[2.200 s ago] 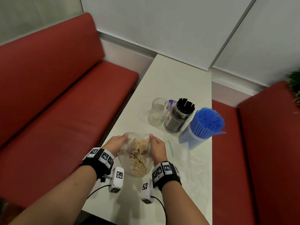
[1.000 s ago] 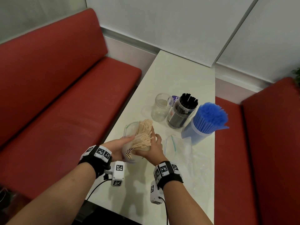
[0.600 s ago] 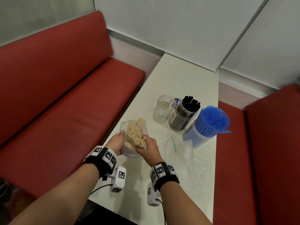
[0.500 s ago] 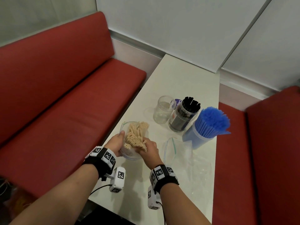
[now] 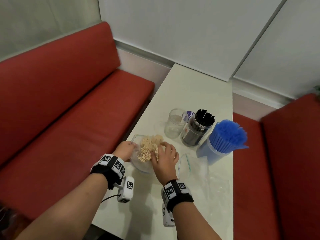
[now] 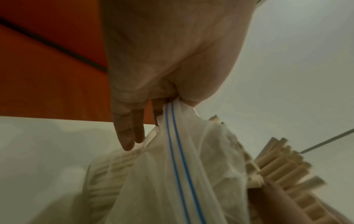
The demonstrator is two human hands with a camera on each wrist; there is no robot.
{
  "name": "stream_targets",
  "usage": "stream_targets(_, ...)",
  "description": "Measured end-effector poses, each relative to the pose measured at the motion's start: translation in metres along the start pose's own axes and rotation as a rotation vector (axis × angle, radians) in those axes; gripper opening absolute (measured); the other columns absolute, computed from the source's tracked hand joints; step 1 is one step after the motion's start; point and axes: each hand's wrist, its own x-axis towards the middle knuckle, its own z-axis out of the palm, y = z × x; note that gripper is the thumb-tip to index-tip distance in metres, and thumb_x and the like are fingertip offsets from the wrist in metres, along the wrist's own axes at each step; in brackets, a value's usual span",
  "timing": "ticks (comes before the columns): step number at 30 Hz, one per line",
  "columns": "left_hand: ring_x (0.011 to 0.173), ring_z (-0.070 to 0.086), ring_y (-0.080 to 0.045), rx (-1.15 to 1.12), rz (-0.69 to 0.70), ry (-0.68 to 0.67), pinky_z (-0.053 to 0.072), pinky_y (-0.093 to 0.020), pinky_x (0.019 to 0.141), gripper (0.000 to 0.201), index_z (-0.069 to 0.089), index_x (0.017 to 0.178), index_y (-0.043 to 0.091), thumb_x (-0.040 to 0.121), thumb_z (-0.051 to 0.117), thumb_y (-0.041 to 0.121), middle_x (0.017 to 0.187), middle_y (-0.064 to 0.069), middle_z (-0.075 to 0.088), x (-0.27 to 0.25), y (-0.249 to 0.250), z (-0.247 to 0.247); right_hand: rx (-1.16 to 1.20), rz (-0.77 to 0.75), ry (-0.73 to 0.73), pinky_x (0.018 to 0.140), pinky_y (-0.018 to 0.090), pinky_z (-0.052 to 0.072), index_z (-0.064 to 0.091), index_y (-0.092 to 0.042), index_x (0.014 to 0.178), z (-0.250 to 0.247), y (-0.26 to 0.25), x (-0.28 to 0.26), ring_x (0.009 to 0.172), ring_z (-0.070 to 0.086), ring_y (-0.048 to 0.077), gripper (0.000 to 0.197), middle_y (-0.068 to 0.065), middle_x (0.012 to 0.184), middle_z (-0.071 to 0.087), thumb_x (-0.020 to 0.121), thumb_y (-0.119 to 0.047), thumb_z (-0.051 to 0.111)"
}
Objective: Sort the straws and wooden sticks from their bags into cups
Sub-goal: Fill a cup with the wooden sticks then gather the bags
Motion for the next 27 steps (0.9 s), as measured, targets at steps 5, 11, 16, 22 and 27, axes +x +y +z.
stream_targets(5,0.094,0.06,-0.033,-0.103,-0.151,-0.033,0.058,-0.044,0.071,0.015,0.064,0.089,0.016,0.086,0.053,0.026,0.113,-0.016,0.063,0.007,0.019,-0.001,0.364,0.086,-0.037,0.111,0.045,0.035,0.054,-0.014,0.133,0.003,-0.008,0.014,0.122,0.049,0.026,0.037,0.004,0.124,0.061,0.109,-0.039,0.043)
stream_targets(11,0.096,0.069,-0.032,0.237,-0.022,-0.141,0.055,-0.045,0.09,0.075,0.065,0.108,0.006,0.079,0.054,0.074,0.106,-0.015,0.07,0.024,0.029,0.004,0.556,0.22,-0.173,0.112,0.042,0.042,0.043,-0.023,0.151,0.019,-0.006,0.017,0.133,0.052,0.031,0.046,0.01,0.136,0.065,0.108,-0.039,0.047)
stream_targets(16,0.111,0.064,-0.039,-0.104,-0.082,-0.213,0.049,-0.054,0.099,0.057,0.058,0.127,0.001,0.096,0.052,0.048,0.12,-0.023,0.065,0.033,0.038,0.007,0.767,0.188,0.124,0.087,0.04,0.057,0.064,-0.025,0.111,0.012,-0.005,0.03,0.096,0.071,0.014,0.021,-0.002,0.096,0.076,0.101,-0.043,0.062)
stream_targets(22,0.107,0.063,-0.04,-0.565,-0.258,-0.287,0.05,-0.052,0.087,0.053,0.047,0.139,0.002,0.105,0.036,0.041,0.126,-0.026,0.062,0.027,0.039,0.009,0.862,0.206,0.229,0.073,0.022,0.055,0.07,-0.028,0.089,-0.006,-0.007,0.042,0.077,0.071,0.002,0.014,-0.013,0.083,0.076,0.093,-0.041,0.074)
stream_targets(27,0.108,0.062,-0.039,-0.622,-0.275,-0.32,0.05,-0.054,0.081,0.057,0.041,0.142,0.0,0.105,0.033,0.042,0.128,-0.027,0.06,0.033,0.043,0.005,1.076,0.256,0.313,0.064,0.027,0.05,0.062,-0.004,0.08,-0.014,-0.011,0.059,0.063,0.058,0.015,0.033,0.001,0.066,0.062,0.093,-0.03,0.078)
